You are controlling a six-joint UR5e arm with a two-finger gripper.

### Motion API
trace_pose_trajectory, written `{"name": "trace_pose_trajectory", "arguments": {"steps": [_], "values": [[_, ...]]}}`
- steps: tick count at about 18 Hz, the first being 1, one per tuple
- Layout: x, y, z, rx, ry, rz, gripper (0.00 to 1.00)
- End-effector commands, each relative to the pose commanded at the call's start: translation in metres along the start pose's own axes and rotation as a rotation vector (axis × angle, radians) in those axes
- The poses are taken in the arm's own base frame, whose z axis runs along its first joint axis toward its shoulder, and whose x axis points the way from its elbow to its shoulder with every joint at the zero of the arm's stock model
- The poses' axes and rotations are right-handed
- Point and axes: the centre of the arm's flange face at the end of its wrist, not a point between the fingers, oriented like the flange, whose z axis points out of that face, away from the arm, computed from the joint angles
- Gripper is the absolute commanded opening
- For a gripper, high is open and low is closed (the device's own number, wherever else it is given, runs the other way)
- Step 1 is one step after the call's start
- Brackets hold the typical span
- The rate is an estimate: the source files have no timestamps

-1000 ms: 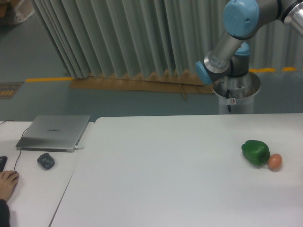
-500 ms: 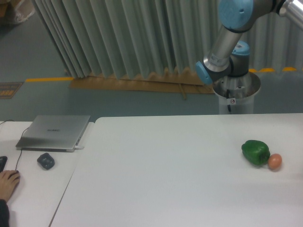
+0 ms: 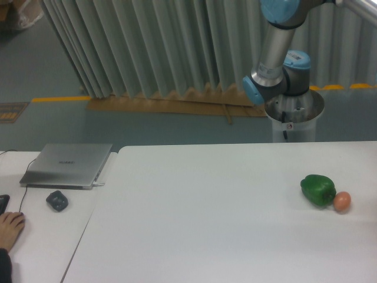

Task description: Place the red pepper on the table

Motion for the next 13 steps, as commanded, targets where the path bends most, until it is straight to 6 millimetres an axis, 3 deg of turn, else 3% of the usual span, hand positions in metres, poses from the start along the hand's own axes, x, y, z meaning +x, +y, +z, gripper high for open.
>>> {"name": "trace_pose_trajectory", "arguments": {"steps": [5, 13], "values": [[0.027, -0.054, 0.014, 0.001, 0.039, 0.06, 0.39], [0.043, -0.124, 0.026, 0.066, 0.009, -0.033, 0.39]]}}
